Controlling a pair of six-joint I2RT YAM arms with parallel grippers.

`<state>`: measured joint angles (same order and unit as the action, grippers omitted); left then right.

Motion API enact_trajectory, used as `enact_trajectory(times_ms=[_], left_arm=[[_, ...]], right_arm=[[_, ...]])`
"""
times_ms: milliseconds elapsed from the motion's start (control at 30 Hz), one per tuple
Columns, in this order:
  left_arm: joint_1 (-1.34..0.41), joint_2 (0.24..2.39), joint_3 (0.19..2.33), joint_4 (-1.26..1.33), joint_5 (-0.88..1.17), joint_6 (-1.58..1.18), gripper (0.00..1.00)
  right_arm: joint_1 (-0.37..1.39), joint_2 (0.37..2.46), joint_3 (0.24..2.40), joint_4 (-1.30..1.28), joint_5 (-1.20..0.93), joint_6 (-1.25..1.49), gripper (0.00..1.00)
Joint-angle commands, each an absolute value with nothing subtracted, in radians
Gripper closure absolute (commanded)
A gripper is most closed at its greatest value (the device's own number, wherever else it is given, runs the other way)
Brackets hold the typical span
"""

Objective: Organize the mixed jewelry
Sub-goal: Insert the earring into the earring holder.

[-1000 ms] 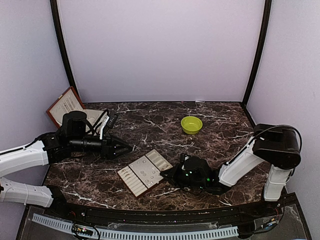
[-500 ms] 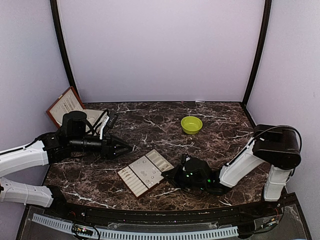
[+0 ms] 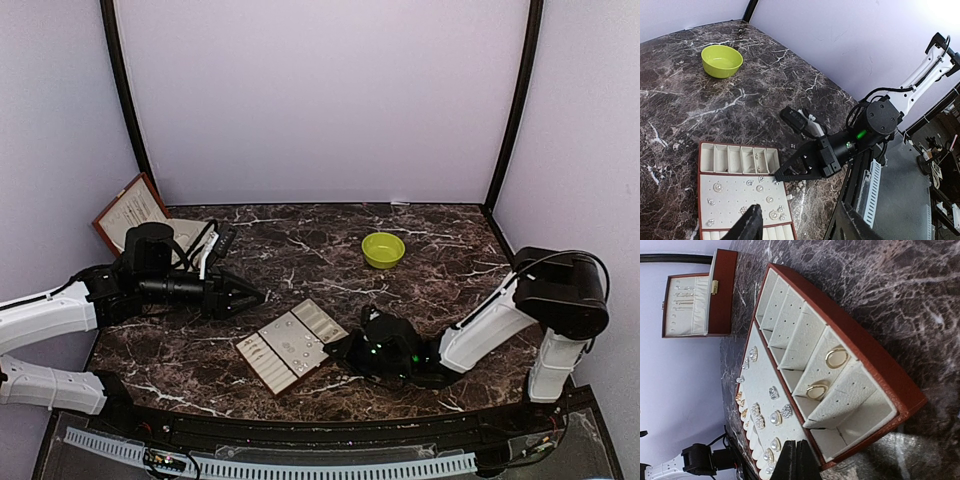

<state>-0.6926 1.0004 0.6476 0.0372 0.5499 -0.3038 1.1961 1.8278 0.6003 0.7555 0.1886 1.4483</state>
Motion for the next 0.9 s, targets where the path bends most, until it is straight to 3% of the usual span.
enact_trajectory(times_ms=[0,500,867], left_arm=[[-0.689,0.990,0.632,0.069,0.561,-0.311,0.49],[-0.689,0.988,0.630,0.067,0.558,-0.311,0.48],[-0.689,0.991,0.630,0.067,0.555,-0.311,0.49]], right_arm=[[1.201,1.764,0.613,0.566,0.248,1.395,1.00],[1.203,1.701,0.739,0.317,0.290,1.248,0.84],[1.222,1.708,0.851,0.157,0.332,1.131,0.94]])
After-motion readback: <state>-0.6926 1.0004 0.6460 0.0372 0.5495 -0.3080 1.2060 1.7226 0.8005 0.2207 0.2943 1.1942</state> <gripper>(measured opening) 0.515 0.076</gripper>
